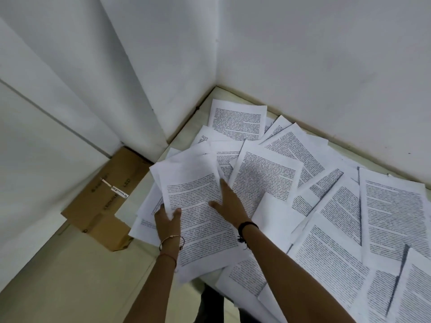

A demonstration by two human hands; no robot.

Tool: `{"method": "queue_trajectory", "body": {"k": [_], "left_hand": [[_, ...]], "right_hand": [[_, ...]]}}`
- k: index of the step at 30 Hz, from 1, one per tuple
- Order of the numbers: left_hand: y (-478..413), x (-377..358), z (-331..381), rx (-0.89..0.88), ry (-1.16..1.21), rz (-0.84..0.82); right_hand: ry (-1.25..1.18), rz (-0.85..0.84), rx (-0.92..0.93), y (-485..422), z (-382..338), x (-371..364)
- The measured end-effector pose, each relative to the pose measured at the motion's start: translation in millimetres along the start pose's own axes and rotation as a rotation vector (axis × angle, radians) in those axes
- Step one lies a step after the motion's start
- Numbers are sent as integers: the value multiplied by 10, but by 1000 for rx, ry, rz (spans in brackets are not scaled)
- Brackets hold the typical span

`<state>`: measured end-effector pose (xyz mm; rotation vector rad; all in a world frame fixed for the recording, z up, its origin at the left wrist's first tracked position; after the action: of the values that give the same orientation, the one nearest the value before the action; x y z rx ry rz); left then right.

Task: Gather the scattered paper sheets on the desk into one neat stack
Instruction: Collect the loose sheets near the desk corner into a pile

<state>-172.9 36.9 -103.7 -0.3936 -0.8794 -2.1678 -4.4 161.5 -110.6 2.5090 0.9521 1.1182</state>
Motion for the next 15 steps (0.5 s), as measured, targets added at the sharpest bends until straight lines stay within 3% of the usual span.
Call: {"method": "queue_trajectory", "body": {"k": [4, 7, 9, 12, 15], "left_hand": [[-68, -17, -73, 39, 120, -122], [-72, -96, -35, 43, 150, -220], [-99, -70, -6, 32, 106, -183], [-106, 27, -69, 51, 118, -115], [17, 279, -314, 149, 156, 79]], "right_hand": [[100, -77, -5, 86, -25, -93], [138, 129, 83, 6, -148, 129], [120, 194, 114, -86, -188, 218], [105, 106, 97, -204, -162, 199], [121, 73, 94, -230, -160, 105]]}}
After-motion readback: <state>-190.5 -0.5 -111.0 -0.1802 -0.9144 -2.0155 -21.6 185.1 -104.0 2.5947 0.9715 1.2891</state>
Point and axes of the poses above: each hand's wrist, its own y-axis away from the middle knuckle, its own x-axis out of the back of the hand, z = x × y, the point moved 9 cm from there along -y, towards the middle knuckle, and after that the axes turned 2 degrees about -y, right-handed, at the moved point
